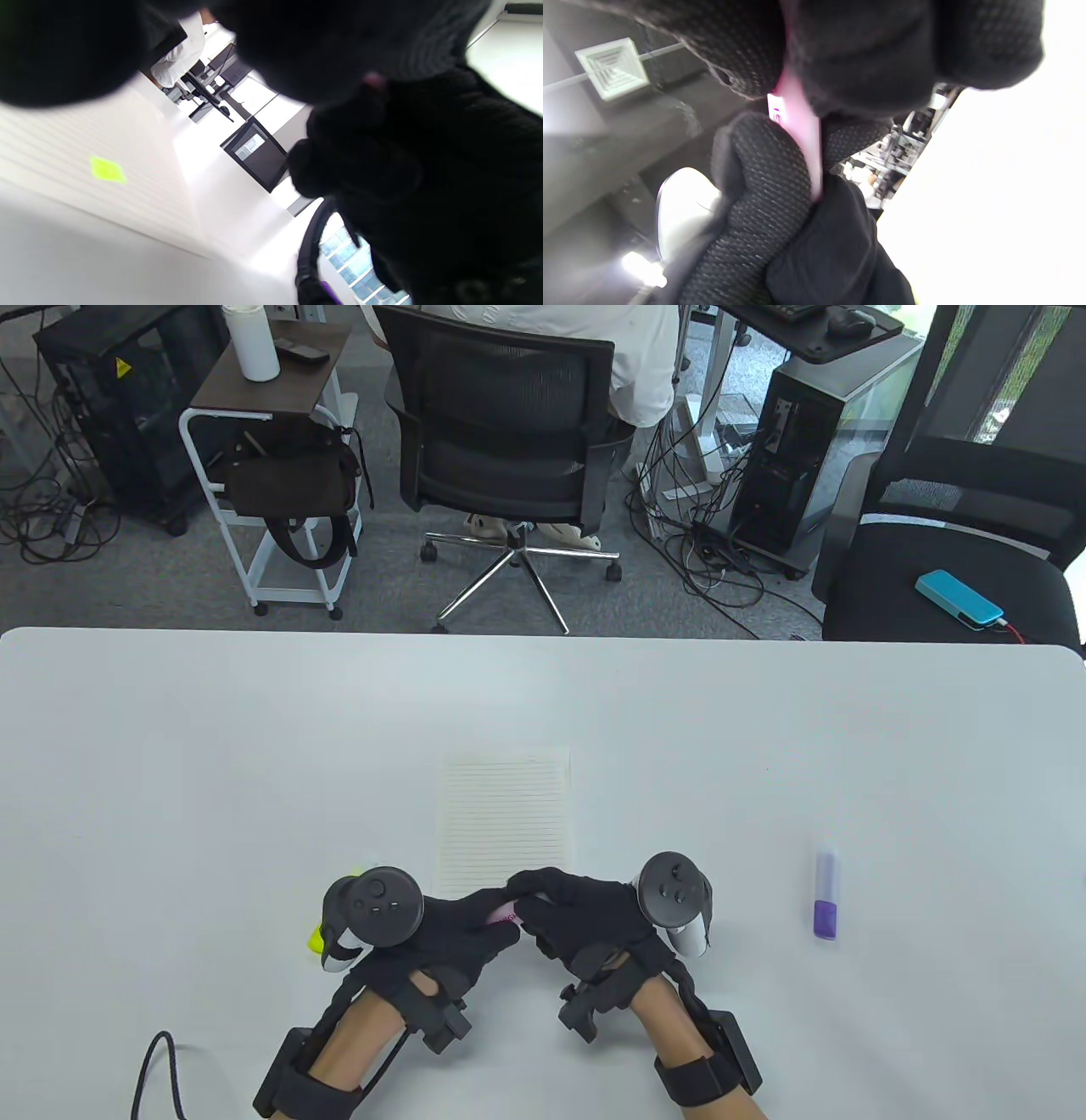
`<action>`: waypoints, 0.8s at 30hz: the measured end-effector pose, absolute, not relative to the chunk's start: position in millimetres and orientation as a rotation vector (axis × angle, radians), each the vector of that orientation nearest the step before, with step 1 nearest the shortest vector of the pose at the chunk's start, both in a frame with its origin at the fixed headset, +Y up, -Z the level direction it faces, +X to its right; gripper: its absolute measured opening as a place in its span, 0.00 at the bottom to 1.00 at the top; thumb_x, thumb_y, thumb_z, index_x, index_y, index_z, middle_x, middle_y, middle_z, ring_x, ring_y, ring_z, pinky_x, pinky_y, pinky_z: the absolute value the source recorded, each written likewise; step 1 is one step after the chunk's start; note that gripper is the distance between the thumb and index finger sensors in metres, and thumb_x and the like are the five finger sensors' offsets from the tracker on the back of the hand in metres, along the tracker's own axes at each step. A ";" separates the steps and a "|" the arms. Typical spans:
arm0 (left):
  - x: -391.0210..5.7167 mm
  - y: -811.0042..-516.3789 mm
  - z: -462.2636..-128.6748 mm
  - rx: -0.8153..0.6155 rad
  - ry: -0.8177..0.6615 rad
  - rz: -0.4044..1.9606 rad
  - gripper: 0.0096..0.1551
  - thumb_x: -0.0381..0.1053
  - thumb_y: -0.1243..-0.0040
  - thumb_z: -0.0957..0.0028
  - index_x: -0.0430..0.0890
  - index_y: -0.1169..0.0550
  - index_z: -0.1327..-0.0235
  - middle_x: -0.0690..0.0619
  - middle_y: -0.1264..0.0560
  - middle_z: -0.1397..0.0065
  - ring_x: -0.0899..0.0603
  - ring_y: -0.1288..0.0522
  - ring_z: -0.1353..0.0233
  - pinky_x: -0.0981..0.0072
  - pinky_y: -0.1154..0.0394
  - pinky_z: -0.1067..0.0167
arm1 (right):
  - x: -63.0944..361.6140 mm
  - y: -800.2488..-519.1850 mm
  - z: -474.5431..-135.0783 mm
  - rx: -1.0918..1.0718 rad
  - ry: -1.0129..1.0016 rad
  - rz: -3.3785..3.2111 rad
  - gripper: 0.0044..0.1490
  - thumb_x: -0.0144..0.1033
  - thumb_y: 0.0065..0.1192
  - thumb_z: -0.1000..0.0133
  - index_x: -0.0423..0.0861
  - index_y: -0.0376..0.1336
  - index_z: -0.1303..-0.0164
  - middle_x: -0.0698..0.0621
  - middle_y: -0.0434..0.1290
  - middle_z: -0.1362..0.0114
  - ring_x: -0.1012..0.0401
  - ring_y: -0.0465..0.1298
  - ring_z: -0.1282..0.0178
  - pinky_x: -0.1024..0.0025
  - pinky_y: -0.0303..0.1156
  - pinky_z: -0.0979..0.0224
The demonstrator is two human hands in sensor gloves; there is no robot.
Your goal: Apply highlighter ink on paper
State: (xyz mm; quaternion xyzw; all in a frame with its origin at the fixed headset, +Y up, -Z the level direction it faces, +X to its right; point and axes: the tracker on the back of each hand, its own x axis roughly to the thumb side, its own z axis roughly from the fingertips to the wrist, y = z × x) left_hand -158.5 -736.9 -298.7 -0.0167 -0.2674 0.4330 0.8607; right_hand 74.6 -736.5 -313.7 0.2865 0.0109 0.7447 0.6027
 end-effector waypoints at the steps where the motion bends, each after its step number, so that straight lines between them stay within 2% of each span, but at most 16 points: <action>1: -159.3 -739.2 -299.4 -0.066 -0.556 0.970 0.32 0.66 0.35 0.58 0.51 0.18 0.46 0.63 0.12 0.82 0.63 0.21 0.94 0.63 0.11 0.79 | 74.9 -732.8 -313.4 0.693 0.038 1.775 0.20 0.35 0.68 0.49 0.50 0.75 0.46 0.35 0.78 0.52 0.55 0.82 0.70 0.51 0.80 0.56; 4: -159.6 -741.9 -299.9 -0.032 -0.556 0.983 0.33 0.68 0.35 0.58 0.50 0.18 0.45 0.64 0.12 0.80 0.62 0.20 0.91 0.62 0.11 0.74 | 77.1 -727.3 -312.2 0.689 0.007 1.806 0.21 0.36 0.69 0.48 0.49 0.75 0.45 0.35 0.79 0.52 0.56 0.82 0.70 0.51 0.80 0.56; 6: -160.0 -741.0 -297.9 -0.044 -0.552 0.881 0.41 0.72 0.43 0.55 0.45 0.23 0.39 0.63 0.13 0.75 0.60 0.19 0.87 0.59 0.12 0.69 | 82.6 -727.2 -313.5 0.662 -0.026 1.802 0.21 0.37 0.70 0.48 0.48 0.75 0.46 0.36 0.80 0.54 0.56 0.82 0.72 0.52 0.80 0.57; 8: -163.4 -738.1 -294.9 0.030 -0.508 0.679 0.48 0.76 0.49 0.56 0.42 0.27 0.35 0.59 0.13 0.66 0.56 0.17 0.79 0.54 0.14 0.61 | 95.7 -728.3 -318.6 0.591 -0.065 1.819 0.21 0.37 0.70 0.48 0.48 0.75 0.45 0.36 0.80 0.55 0.57 0.82 0.73 0.53 0.80 0.59; 10: -168.9 -736.7 -293.4 0.089 -0.430 0.468 0.46 0.71 0.61 0.52 0.42 0.34 0.29 0.57 0.16 0.55 0.54 0.16 0.68 0.50 0.17 0.52 | 112.7 -729.7 -322.6 0.498 -0.129 1.884 0.21 0.38 0.69 0.48 0.47 0.75 0.45 0.36 0.80 0.56 0.58 0.82 0.74 0.53 0.80 0.60; 11: -171.2 -737.6 -294.5 0.086 -0.401 0.451 0.45 0.69 0.62 0.52 0.42 0.37 0.28 0.56 0.18 0.51 0.52 0.16 0.64 0.48 0.19 0.49 | 119.0 -730.0 -323.7 0.466 -0.148 1.920 0.21 0.38 0.69 0.47 0.48 0.74 0.45 0.36 0.80 0.55 0.58 0.82 0.74 0.53 0.80 0.59; 13: -173.0 -741.7 -296.9 0.044 -0.348 0.485 0.43 0.63 0.57 0.51 0.42 0.41 0.26 0.50 0.21 0.43 0.46 0.18 0.56 0.41 0.24 0.44 | 128.5 -730.8 -325.6 0.411 -0.169 1.967 0.21 0.38 0.68 0.47 0.48 0.74 0.44 0.36 0.79 0.53 0.56 0.82 0.71 0.52 0.80 0.58; 16: -169.2 -747.7 -298.4 -0.043 -0.322 0.369 0.40 0.58 0.51 0.50 0.44 0.38 0.25 0.47 0.24 0.37 0.41 0.19 0.48 0.38 0.28 0.40 | 134.0 -734.1 -327.5 0.361 -0.149 1.968 0.22 0.37 0.68 0.46 0.48 0.73 0.43 0.35 0.79 0.50 0.53 0.83 0.67 0.50 0.79 0.55; 19: -161.7 -749.6 -297.8 -0.092 -0.301 0.186 0.35 0.55 0.43 0.51 0.51 0.31 0.27 0.49 0.23 0.35 0.42 0.19 0.44 0.38 0.28 0.39 | 131.6 -738.3 -328.2 0.346 -0.131 2.005 0.22 0.36 0.69 0.46 0.47 0.73 0.42 0.35 0.79 0.49 0.52 0.84 0.66 0.49 0.79 0.54; 24: -159.0 -749.9 -296.6 -0.132 -0.263 0.150 0.30 0.52 0.37 0.53 0.54 0.23 0.33 0.50 0.22 0.34 0.41 0.19 0.42 0.37 0.28 0.37 | 125.5 -741.3 -327.9 0.358 -0.108 2.088 0.22 0.37 0.70 0.46 0.48 0.73 0.42 0.35 0.79 0.48 0.51 0.84 0.65 0.49 0.79 0.53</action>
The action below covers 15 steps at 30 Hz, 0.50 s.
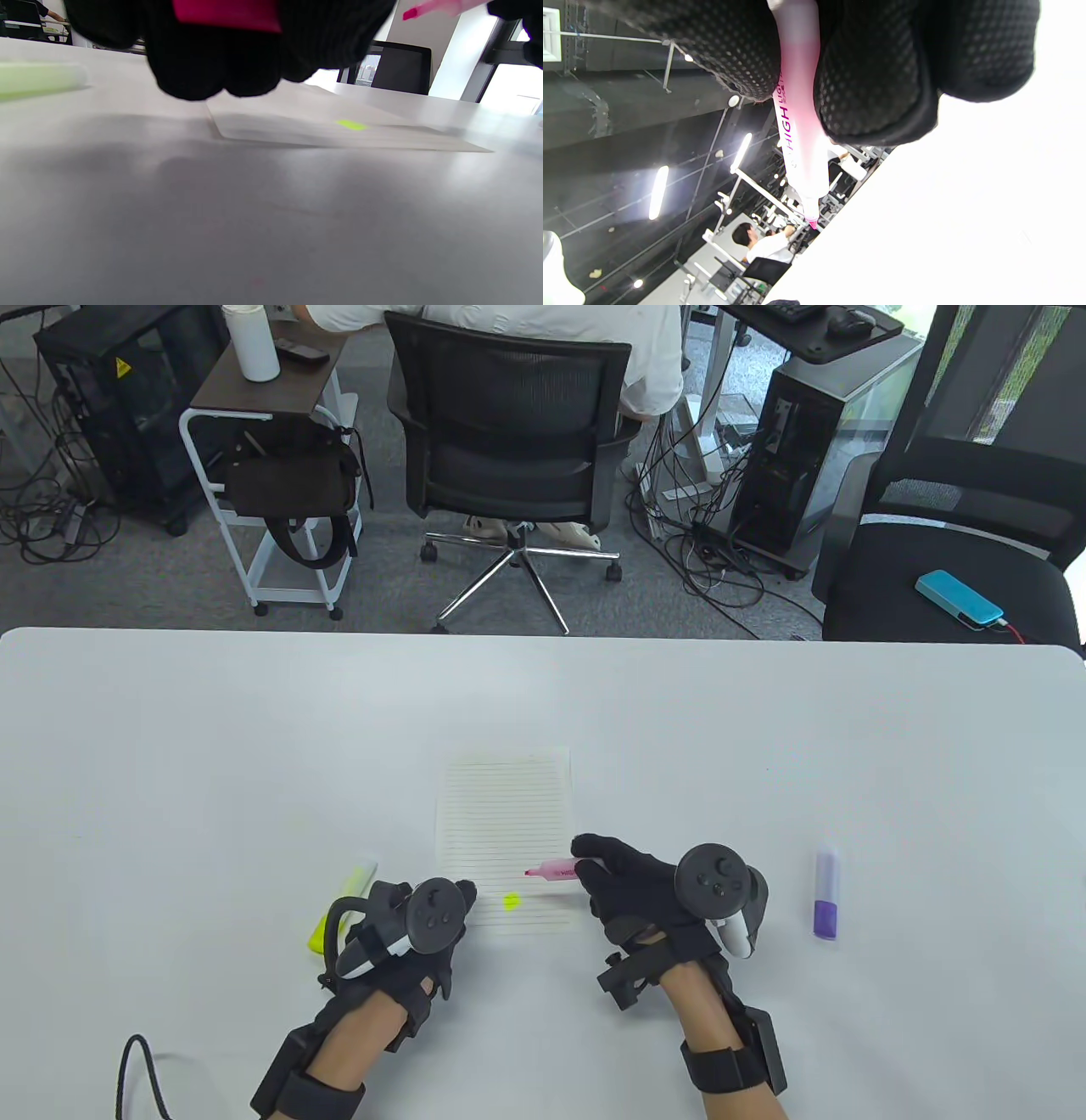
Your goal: Apply highlighter ink on paper
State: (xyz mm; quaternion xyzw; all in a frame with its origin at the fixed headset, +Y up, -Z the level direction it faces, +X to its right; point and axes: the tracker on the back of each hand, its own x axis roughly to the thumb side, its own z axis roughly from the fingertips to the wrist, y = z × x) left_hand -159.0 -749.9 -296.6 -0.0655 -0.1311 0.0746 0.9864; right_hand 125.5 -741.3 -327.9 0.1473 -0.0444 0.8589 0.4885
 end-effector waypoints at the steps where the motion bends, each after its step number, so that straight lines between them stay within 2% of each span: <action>1: -158.9 -750.0 -296.3 -0.142 -0.260 0.136 0.30 0.51 0.37 0.53 0.54 0.22 0.33 0.50 0.22 0.34 0.41 0.20 0.41 0.38 0.28 0.37 | 125.0 -742.4 -328.1 0.352 -0.098 2.087 0.22 0.37 0.70 0.46 0.47 0.73 0.42 0.35 0.79 0.48 0.51 0.84 0.65 0.49 0.79 0.53; 9: -151.0 -757.7 -295.7 -0.237 -0.251 0.040 0.31 0.47 0.32 0.55 0.53 0.22 0.34 0.49 0.25 0.29 0.39 0.23 0.35 0.36 0.32 0.34 | 126.9 -744.1 -328.7 0.318 -0.075 2.134 0.23 0.37 0.69 0.46 0.47 0.72 0.40 0.35 0.78 0.47 0.51 0.84 0.64 0.49 0.79 0.53; 15: -147.7 -757.9 -294.3 -0.238 -0.265 0.039 0.36 0.49 0.30 0.56 0.51 0.26 0.30 0.48 0.27 0.27 0.37 0.24 0.33 0.35 0.33 0.33 | 125.6 -745.3 -329.3 0.320 -0.065 2.172 0.23 0.37 0.69 0.45 0.47 0.72 0.40 0.35 0.78 0.46 0.51 0.84 0.63 0.48 0.79 0.53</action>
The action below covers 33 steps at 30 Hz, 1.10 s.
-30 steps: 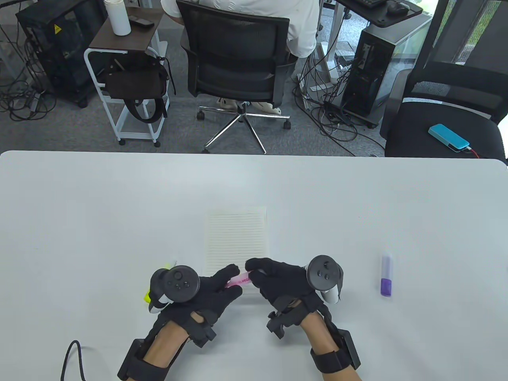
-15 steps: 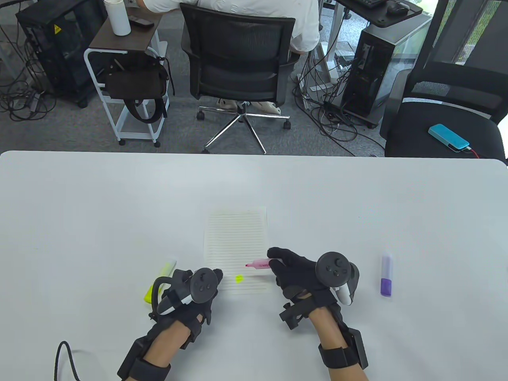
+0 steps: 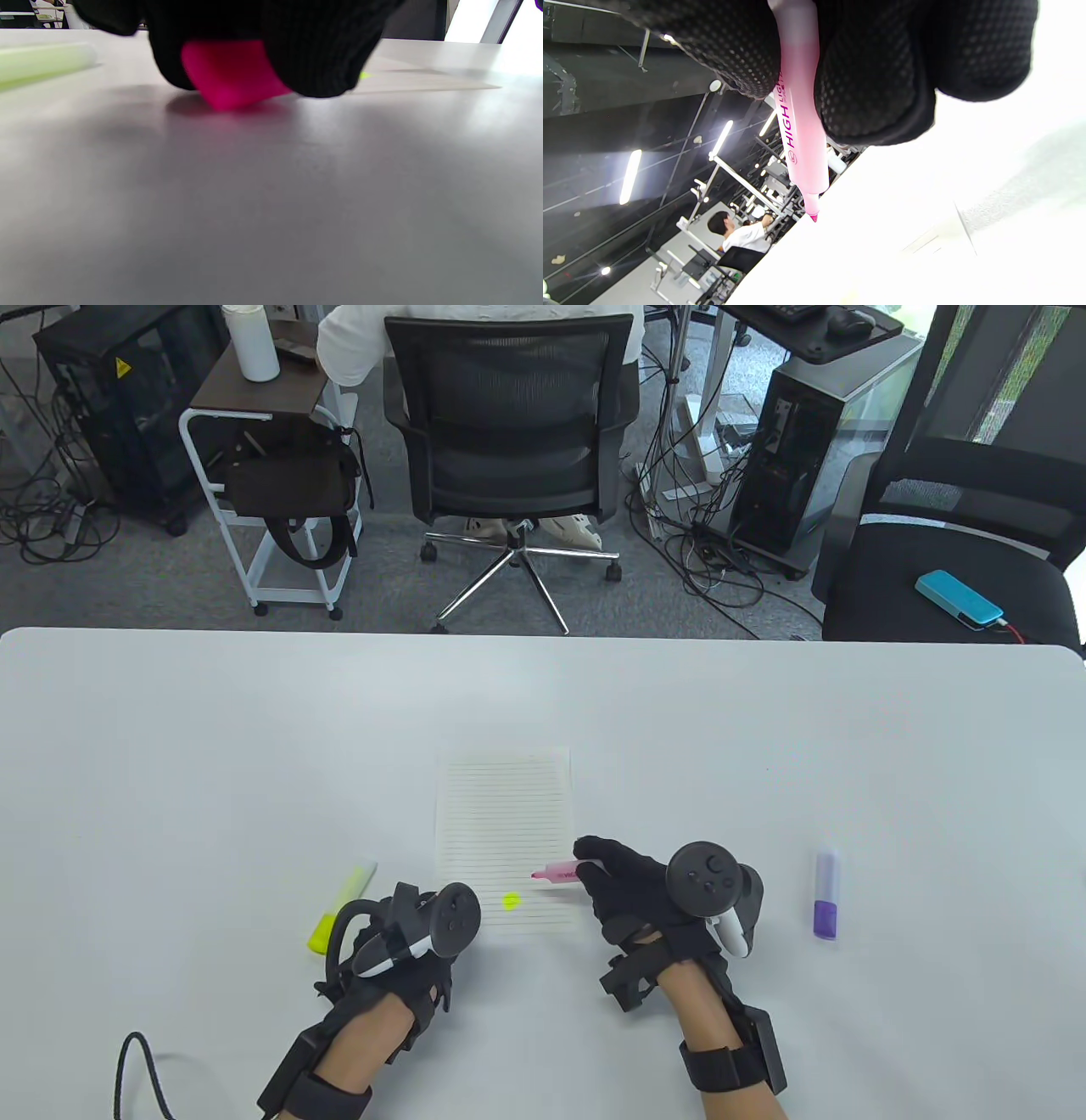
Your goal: Apply highlighter ink on paper
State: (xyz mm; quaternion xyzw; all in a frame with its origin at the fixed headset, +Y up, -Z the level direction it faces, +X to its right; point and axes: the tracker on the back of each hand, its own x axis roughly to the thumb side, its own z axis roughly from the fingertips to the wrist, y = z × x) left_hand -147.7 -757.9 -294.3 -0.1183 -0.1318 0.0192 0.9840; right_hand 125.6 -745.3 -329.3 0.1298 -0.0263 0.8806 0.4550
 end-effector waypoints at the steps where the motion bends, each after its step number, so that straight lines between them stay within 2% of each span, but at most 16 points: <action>1: -147.2 -756.8 -293.6 -0.230 -0.268 0.031 0.37 0.50 0.30 0.56 0.51 0.27 0.29 0.47 0.28 0.26 0.37 0.25 0.32 0.34 0.34 0.32 | 125.4 -745.1 -329.3 0.321 -0.064 2.177 0.23 0.37 0.69 0.45 0.47 0.72 0.40 0.35 0.78 0.46 0.51 0.84 0.63 0.49 0.79 0.53; 3: -146.1 -753.8 -291.9 -0.202 -0.276 0.022 0.39 0.52 0.31 0.56 0.50 0.29 0.28 0.46 0.30 0.25 0.36 0.26 0.31 0.33 0.35 0.32 | 124.9 -744.2 -329.0 0.323 -0.065 2.191 0.23 0.37 0.69 0.45 0.47 0.72 0.40 0.35 0.78 0.47 0.51 0.84 0.64 0.49 0.79 0.53; 8: -139.2 -753.4 -288.2 -0.138 -0.368 0.119 0.42 0.61 0.39 0.53 0.51 0.35 0.24 0.44 0.38 0.20 0.31 0.34 0.25 0.30 0.41 0.30 | 126.0 -740.0 -328.1 0.321 -0.097 2.244 0.23 0.39 0.70 0.46 0.47 0.72 0.41 0.36 0.79 0.51 0.55 0.83 0.68 0.52 0.80 0.56; 12: -128.9 -763.1 -288.4 -0.190 -0.410 0.113 0.37 0.62 0.43 0.51 0.56 0.29 0.26 0.46 0.36 0.19 0.28 0.36 0.23 0.29 0.44 0.30 | 125.4 -738.8 -328.2 0.334 -0.120 2.317 0.23 0.40 0.71 0.46 0.48 0.72 0.41 0.37 0.80 0.53 0.57 0.83 0.70 0.53 0.80 0.57; 16: -126.2 -767.4 -290.0 -0.226 -0.413 0.080 0.36 0.63 0.44 0.51 0.58 0.29 0.26 0.47 0.35 0.19 0.28 0.37 0.22 0.28 0.45 0.29 | 121.7 -741.7 -328.9 0.353 -0.085 2.335 0.23 0.39 0.71 0.46 0.48 0.72 0.41 0.36 0.79 0.51 0.55 0.83 0.68 0.52 0.80 0.56; 21: -127.2 -769.8 -290.6 -0.259 -0.410 0.089 0.36 0.63 0.45 0.51 0.58 0.29 0.26 0.47 0.36 0.19 0.28 0.37 0.22 0.28 0.45 0.29 | 114.3 -746.8 -329.7 0.399 -0.018 2.371 0.24 0.37 0.72 0.46 0.48 0.72 0.39 0.36 0.79 0.47 0.52 0.84 0.64 0.50 0.79 0.53; 33: -128.8 -771.1 -291.0 -0.288 -0.411 0.116 0.36 0.63 0.45 0.51 0.56 0.29 0.26 0.47 0.37 0.18 0.28 0.38 0.22 0.28 0.47 0.29 | 110.4 -751.5 -329.9 0.407 0.003 2.416 0.24 0.36 0.71 0.45 0.48 0.71 0.38 0.35 0.78 0.46 0.51 0.84 0.62 0.49 0.79 0.51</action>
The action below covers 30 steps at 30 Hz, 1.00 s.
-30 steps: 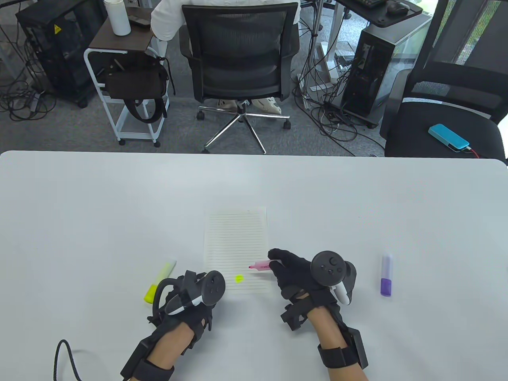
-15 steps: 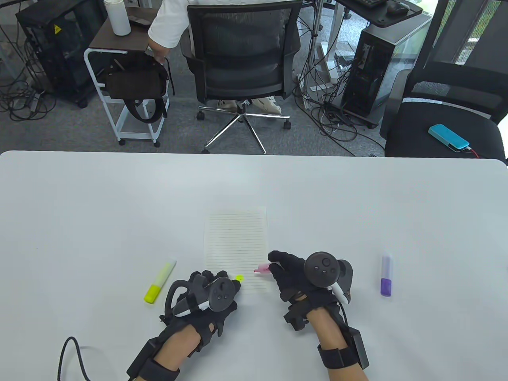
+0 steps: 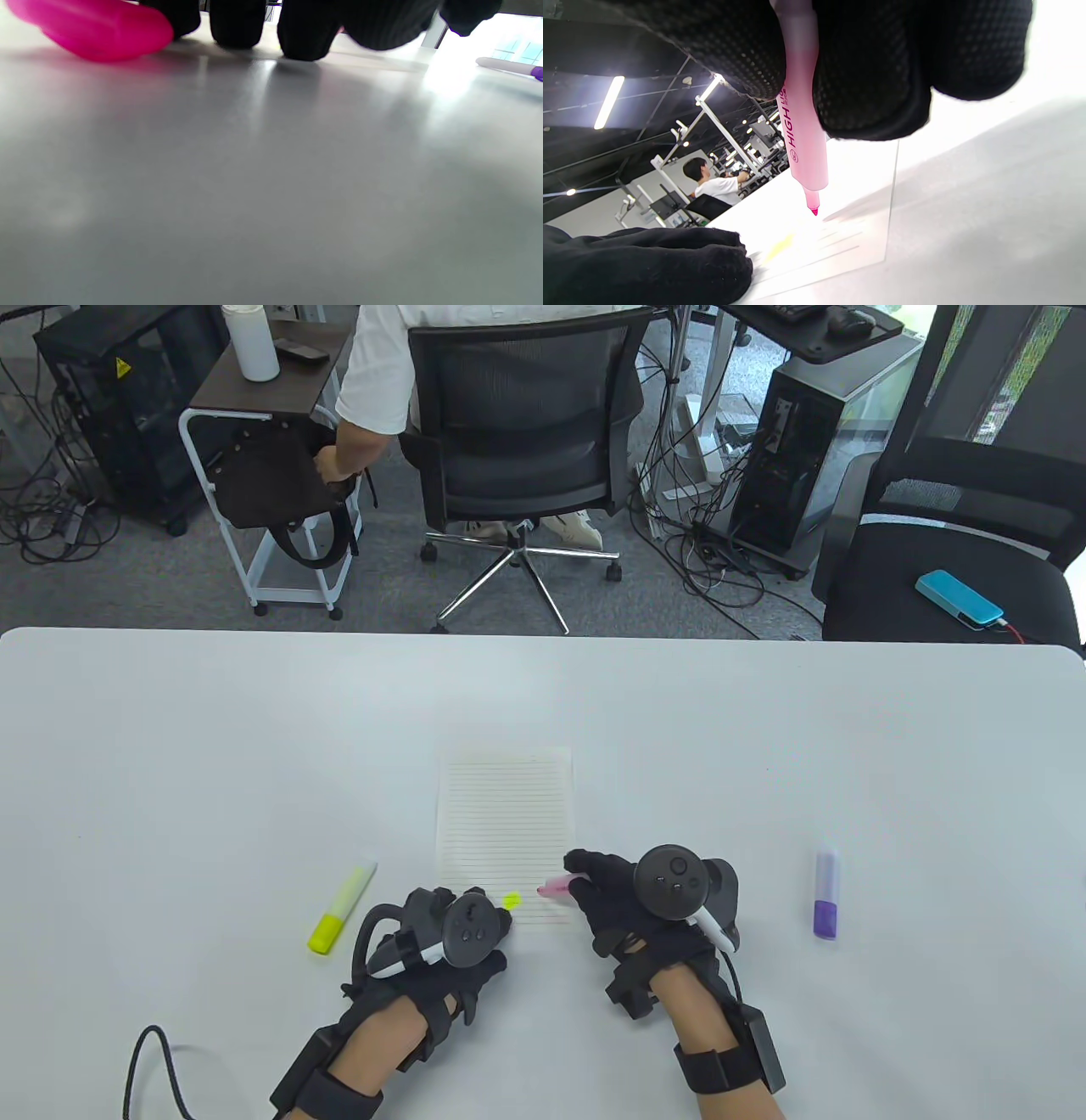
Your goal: Apply highlighter ink on paper
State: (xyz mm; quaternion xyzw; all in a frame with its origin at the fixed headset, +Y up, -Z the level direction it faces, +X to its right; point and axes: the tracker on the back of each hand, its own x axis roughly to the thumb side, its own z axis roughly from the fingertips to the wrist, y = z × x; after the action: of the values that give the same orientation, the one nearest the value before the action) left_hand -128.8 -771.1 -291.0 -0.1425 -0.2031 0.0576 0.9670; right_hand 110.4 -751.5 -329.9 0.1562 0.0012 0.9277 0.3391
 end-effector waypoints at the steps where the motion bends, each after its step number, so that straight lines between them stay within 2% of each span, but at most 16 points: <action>1: -128.9 -771.2 -291.0 -0.290 -0.410 0.117 0.36 0.63 0.45 0.51 0.56 0.29 0.26 0.47 0.38 0.18 0.28 0.38 0.22 0.28 0.47 0.29 | 109.8 -751.9 -329.8 0.408 0.005 2.422 0.24 0.36 0.71 0.45 0.48 0.71 0.38 0.35 0.78 0.46 0.51 0.84 0.62 0.49 0.79 0.51; 8: -129.2 -771.9 -291.2 -0.300 -0.406 0.127 0.36 0.64 0.45 0.50 0.56 0.30 0.26 0.47 0.38 0.18 0.28 0.39 0.22 0.29 0.47 0.29 | 109.4 -752.4 -330.3 0.404 0.007 2.441 0.24 0.36 0.71 0.46 0.48 0.72 0.39 0.35 0.79 0.46 0.52 0.84 0.63 0.49 0.79 0.52; 15: -129.4 -772.6 -291.3 -0.311 -0.401 0.134 0.36 0.64 0.46 0.50 0.56 0.30 0.26 0.47 0.39 0.18 0.28 0.39 0.22 0.29 0.47 0.29 | 109.7 -749.1 -329.5 0.401 0.002 2.443 0.22 0.38 0.73 0.47 0.47 0.75 0.44 0.36 0.81 0.51 0.54 0.85 0.68 0.50 0.81 0.55; 30: -130.0 -773.5 -292.0 -0.330 -0.398 0.146 0.37 0.64 0.46 0.50 0.56 0.31 0.25 0.47 0.41 0.18 0.28 0.41 0.22 0.29 0.47 0.29 | 108.3 -753.4 -329.4 0.383 -0.042 2.455 0.24 0.37 0.71 0.46 0.47 0.73 0.40 0.36 0.79 0.47 0.52 0.84 0.63 0.49 0.80 0.52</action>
State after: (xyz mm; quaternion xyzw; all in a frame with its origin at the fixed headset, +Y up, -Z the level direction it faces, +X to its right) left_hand -130.0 -773.5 -292.0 -0.1628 -0.1966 0.0720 0.9642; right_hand 108.3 -753.4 -329.4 0.1460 -0.0162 0.9351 0.3226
